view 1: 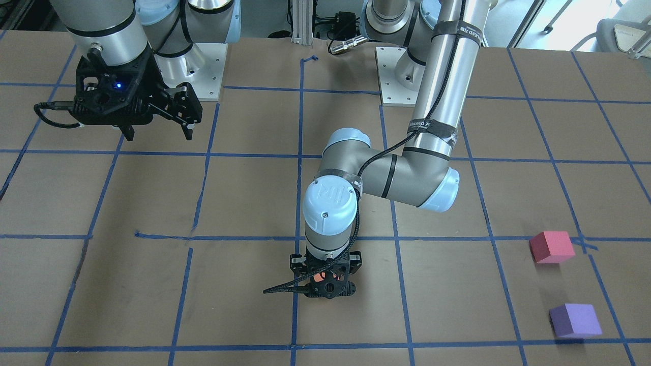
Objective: Arrange blocks in a line
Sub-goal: 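Carry the orange cube to between the purple and pink cubes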
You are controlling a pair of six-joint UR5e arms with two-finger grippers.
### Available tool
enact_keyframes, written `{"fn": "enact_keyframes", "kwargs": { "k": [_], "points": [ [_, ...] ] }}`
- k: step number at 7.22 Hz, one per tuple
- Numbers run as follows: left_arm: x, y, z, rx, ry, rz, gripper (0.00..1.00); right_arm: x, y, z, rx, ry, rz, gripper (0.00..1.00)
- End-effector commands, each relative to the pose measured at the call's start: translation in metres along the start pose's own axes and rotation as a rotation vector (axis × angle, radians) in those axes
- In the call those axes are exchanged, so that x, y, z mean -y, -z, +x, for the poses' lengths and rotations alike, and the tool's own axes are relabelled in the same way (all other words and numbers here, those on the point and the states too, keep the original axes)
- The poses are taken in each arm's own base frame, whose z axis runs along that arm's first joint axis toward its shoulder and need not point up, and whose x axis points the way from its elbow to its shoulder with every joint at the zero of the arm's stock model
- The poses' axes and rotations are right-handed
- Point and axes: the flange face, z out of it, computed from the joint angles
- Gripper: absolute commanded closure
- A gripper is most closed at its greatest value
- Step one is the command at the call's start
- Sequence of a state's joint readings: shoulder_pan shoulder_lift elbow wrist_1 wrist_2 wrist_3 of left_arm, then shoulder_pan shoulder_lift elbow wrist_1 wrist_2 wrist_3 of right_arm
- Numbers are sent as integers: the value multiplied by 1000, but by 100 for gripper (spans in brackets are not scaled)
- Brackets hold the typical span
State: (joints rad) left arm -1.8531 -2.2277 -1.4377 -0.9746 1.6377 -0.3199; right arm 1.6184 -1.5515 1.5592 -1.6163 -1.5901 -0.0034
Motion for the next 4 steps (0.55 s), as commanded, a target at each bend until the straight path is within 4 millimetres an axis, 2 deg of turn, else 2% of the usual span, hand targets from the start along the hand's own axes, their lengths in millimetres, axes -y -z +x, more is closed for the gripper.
{"fn": "enact_keyframes", "kwargs": {
  "k": [1, 2, 4],
  "points": [
    [6, 23, -41, 67, -63, -18, 100, 1, 1, 0, -1, -1, 11, 0],
    [27, 43, -101, 69, -64, -11, 100, 1, 1, 0, -1, -1, 10, 0],
    [64, 46, -252, 73, -27, -17, 100, 1, 1, 1, -1, -2, 8, 0]
  ]
}}
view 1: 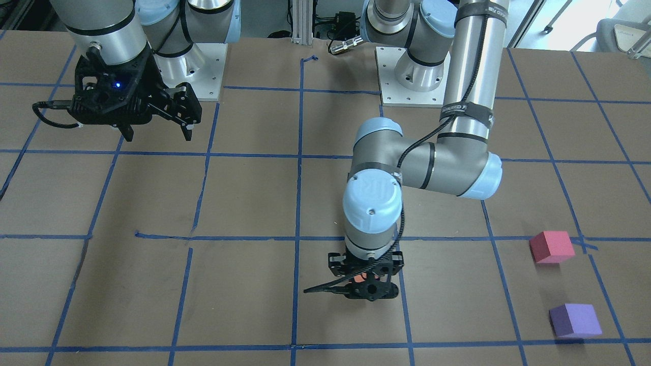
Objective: Arrange blocks in a line
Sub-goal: 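Carry the orange cube to between the purple and pink cubes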
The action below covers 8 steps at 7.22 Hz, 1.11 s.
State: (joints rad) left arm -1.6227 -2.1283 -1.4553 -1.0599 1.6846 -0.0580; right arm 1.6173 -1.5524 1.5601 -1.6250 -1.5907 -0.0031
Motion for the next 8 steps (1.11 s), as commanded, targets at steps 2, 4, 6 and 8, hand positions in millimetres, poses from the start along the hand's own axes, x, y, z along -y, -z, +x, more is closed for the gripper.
{"fn": "enact_keyframes", "kwargs": {
  "k": [2, 4, 6, 8],
  "points": [
    [26, -32, -220, 8, -31, -17, 100, -2, 2, 0, -2, -28, -1, 0],
    [15, -44, -311, 8, -115, -52, 100, -3, 1, 0, -2, -28, -5, 0],
    [-7, -55, -372, -23, -27, -117, 100, -3, 1, 0, -2, -29, -8, 0],
    [-9, -55, -376, -23, -22, -120, 100, -3, 1, 0, -2, -28, -7, 0]
  ]
}}
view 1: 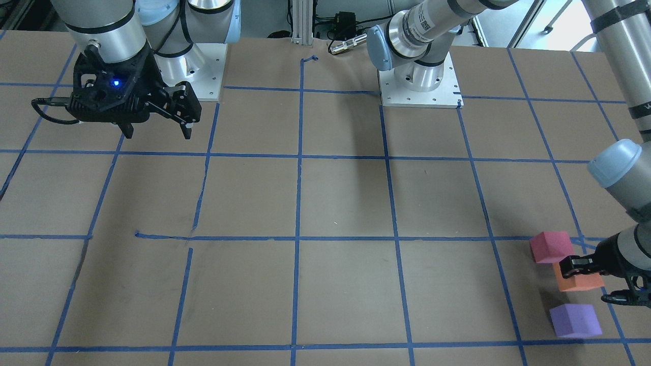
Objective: Arrange blocks in a line
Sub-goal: 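Carry the orange cube to between the purple and pink cubes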
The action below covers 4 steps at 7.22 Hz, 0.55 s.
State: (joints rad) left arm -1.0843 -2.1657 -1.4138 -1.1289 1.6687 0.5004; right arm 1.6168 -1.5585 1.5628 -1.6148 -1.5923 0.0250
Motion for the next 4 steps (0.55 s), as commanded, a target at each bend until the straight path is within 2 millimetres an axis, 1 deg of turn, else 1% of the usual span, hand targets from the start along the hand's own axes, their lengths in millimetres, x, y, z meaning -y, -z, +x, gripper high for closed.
{"fn": "enact_keyframes", "kwargs": {
  "k": [1, 3, 4],
  "points": [
    [-1, -5, -7, -7, 9, -4, 100, 0, 0, 0, 0, 0, 0, 0],
    [3, -10, 2, -92, 7, 38, 100, 0, 0, 1, 0, 0, 2, 0],
    [3, -14, 3, -100, 1, 36, 100, 0, -1, 1, 0, 2, 0, 0]
  ]
}}
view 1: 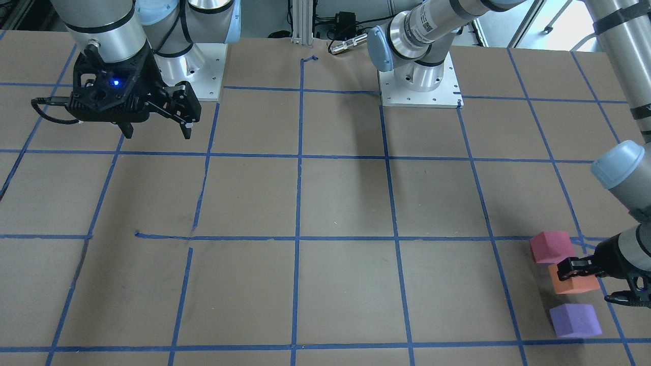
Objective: Arrange blocks in a line
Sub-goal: 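Carry the orange cube to between the purple and pink cubes, then lower the orange cube into the gap and adjust its position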
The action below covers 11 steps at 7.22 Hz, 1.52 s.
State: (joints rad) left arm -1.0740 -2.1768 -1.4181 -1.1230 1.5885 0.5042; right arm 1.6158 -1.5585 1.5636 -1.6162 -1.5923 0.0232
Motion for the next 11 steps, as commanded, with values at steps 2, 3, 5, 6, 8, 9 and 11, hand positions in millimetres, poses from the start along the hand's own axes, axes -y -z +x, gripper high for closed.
{"fn": "enact_keyframes", "kwargs": {
  "k": [2, 3, 5, 6, 8, 9, 11],
  "points": [
    [1, -6, 1, -14, -11, 2, 100, 0, 0, 0, -2, 4, 1, 0],
    [0, -8, 0, -13, -11, 0, 100, 0, 0, 0, -2, 4, 1, 0],
    [1, -24, 0, -4, -60, 12, 100, 0, 0, 0, -2, 6, 0, 0],
    [0, -35, 0, -2, -54, 16, 100, 1, -1, 3, -2, 1, -1, 0],
    [0, -34, 0, 0, -54, 17, 100, 2, 0, 6, -2, -2, 2, 0],
    [2, -31, -1, 5, -55, 21, 100, 3, 0, 9, -2, -7, 2, 0],
    [-1, -32, -9, 12, -48, 16, 100, 5, 0, 20, -3, -16, -1, 0]
  ]
}}
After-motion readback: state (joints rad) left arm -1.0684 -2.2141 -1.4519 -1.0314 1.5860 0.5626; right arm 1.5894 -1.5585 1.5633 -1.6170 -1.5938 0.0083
